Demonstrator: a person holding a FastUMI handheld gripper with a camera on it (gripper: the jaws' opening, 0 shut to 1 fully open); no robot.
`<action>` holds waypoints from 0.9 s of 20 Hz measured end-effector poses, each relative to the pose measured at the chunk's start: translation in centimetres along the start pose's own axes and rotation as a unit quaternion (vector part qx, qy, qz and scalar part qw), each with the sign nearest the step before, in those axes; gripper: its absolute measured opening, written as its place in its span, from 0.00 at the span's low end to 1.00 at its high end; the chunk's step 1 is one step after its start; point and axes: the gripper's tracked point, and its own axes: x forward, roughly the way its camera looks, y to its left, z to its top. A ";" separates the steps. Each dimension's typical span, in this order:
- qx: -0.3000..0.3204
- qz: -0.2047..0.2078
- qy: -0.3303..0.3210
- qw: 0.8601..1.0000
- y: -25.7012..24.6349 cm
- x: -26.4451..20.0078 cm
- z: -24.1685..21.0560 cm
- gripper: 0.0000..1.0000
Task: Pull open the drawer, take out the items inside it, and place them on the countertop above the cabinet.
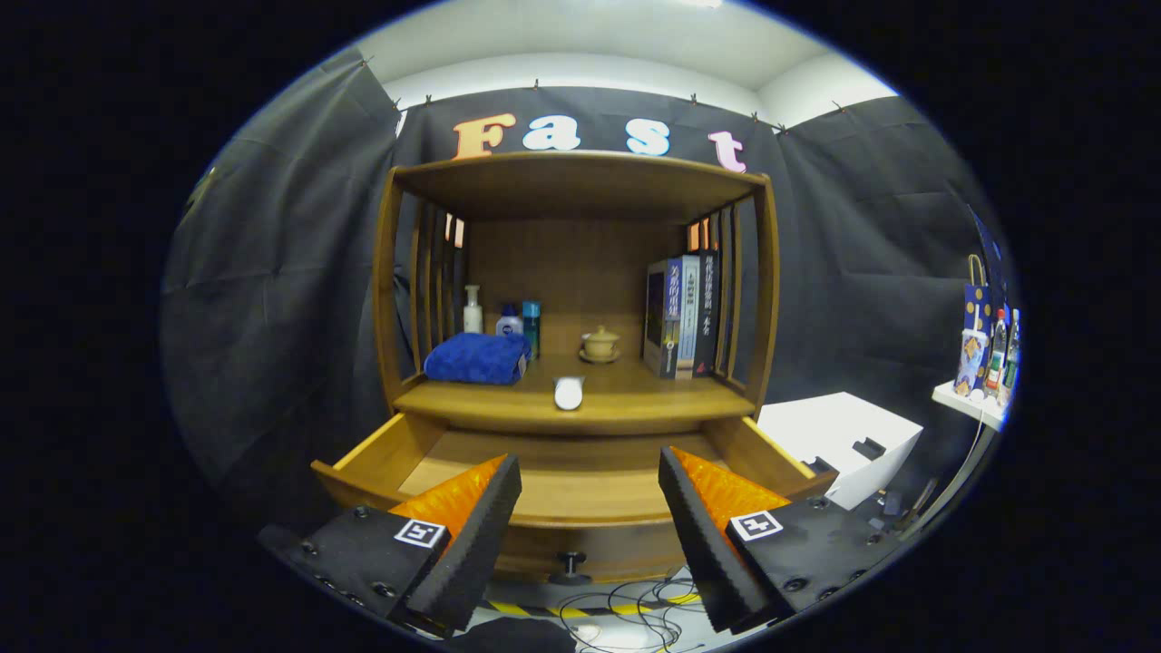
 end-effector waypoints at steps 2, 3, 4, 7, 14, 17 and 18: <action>0.005 0.006 0.016 1.000 0.6 0.0 -2.1 0.98; 0.005 0.008 0.022 1.000 0.8 0.2 -3.0 0.98; 0.005 0.008 0.029 1.000 0.9 0.4 -3.8 0.99; -0.005 0.003 0.056 0.998 0.8 1.1 -6.5 0.99; -0.007 -0.014 0.079 0.997 0.7 3.0 -8.7 0.99; 0.004 -0.010 0.084 0.996 1.0 3.4 -9.1 0.99; 0.010 -0.010 0.084 0.996 1.0 3.4 -9.2 0.98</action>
